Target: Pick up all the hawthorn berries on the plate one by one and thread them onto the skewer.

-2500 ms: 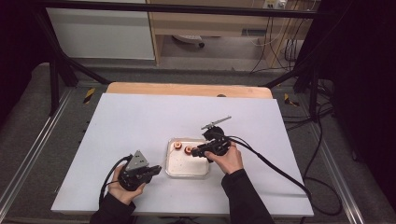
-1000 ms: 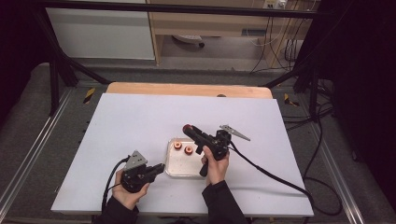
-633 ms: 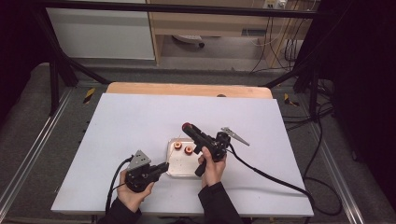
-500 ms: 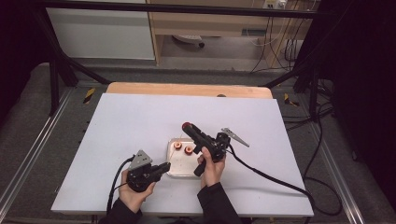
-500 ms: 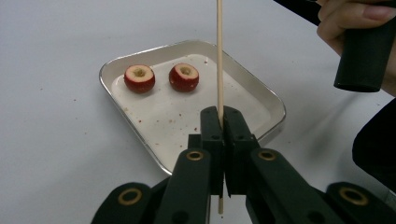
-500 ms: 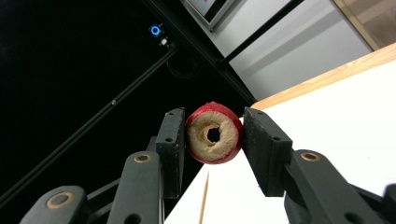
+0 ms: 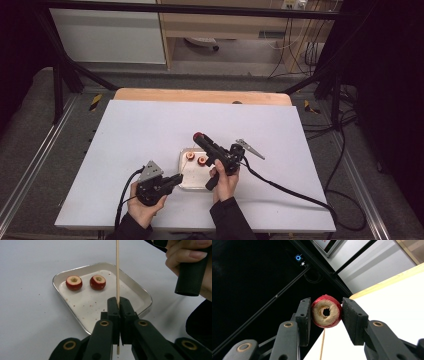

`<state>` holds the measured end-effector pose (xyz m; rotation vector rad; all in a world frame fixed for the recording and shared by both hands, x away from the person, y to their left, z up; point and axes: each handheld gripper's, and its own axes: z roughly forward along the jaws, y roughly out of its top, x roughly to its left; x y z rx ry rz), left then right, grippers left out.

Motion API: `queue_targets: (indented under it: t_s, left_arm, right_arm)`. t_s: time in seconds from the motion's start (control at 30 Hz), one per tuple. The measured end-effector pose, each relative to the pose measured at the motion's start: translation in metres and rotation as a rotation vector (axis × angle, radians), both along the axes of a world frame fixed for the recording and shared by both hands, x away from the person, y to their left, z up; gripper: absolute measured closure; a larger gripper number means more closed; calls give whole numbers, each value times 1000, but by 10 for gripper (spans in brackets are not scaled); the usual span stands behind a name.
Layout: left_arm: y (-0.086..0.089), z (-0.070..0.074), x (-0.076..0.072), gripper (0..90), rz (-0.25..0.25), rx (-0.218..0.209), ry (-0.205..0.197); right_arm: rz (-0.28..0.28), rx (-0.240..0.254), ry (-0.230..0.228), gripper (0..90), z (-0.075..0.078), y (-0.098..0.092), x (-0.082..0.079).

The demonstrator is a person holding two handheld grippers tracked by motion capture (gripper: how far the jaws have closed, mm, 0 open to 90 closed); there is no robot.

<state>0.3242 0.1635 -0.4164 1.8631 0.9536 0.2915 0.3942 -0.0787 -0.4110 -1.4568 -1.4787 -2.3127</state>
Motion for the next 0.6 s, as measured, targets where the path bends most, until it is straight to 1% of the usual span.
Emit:
queue_targets:
  t_s: [0.33,0.6]
  left_arm:
    - [0,0,1,881,3,-1,3]
    - [-1,-2,2,882,9,8,22]
  right_arm:
    - [14,6,11,610,-5,3,-1]
    - [27,-4,21,611,-13,8,-4]
